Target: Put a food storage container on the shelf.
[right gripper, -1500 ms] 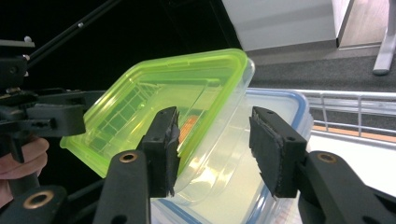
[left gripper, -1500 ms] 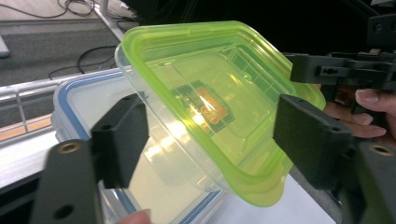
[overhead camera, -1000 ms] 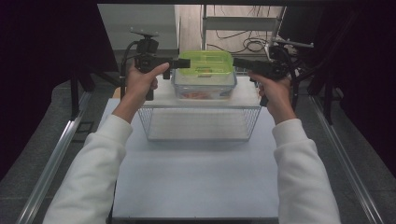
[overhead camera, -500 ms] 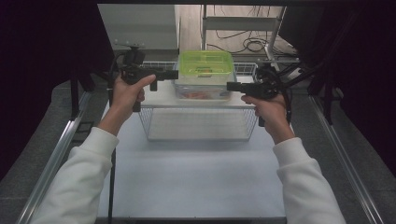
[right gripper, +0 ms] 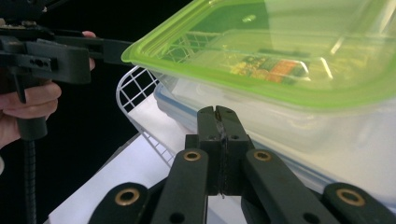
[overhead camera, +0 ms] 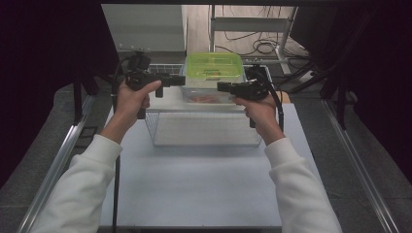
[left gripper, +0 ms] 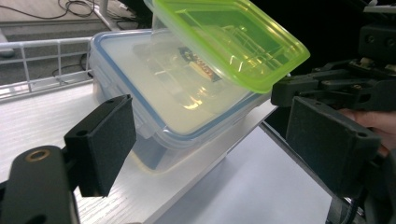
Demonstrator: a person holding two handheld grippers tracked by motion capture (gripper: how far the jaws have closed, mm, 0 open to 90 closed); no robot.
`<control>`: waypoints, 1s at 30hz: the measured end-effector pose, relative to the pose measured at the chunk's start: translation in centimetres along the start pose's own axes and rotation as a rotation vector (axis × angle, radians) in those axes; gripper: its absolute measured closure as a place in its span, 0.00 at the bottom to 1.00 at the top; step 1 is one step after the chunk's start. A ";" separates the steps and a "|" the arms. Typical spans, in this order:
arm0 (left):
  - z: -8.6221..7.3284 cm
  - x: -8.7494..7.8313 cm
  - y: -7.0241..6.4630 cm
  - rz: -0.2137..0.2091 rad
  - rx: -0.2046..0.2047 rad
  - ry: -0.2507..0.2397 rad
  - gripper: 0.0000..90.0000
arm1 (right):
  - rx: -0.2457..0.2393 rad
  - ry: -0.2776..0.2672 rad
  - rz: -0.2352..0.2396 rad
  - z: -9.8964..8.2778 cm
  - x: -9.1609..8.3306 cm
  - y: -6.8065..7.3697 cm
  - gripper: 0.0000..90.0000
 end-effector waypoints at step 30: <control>-0.3 0.2 0.3 -0.002 -0.006 0.000 0.17 | -0.046 -0.008 -0.012 1.2 2.9 2.1 0.99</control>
Point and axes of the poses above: each handheld gripper's, and its own axes: x roughly forward along the jaws, z roughly out of its top, y roughly to its left, the point moved 2 cm from there along x, roughly forward along the jaws, and after that the axes turned 14 degrees about y, right-handed, at the moved point
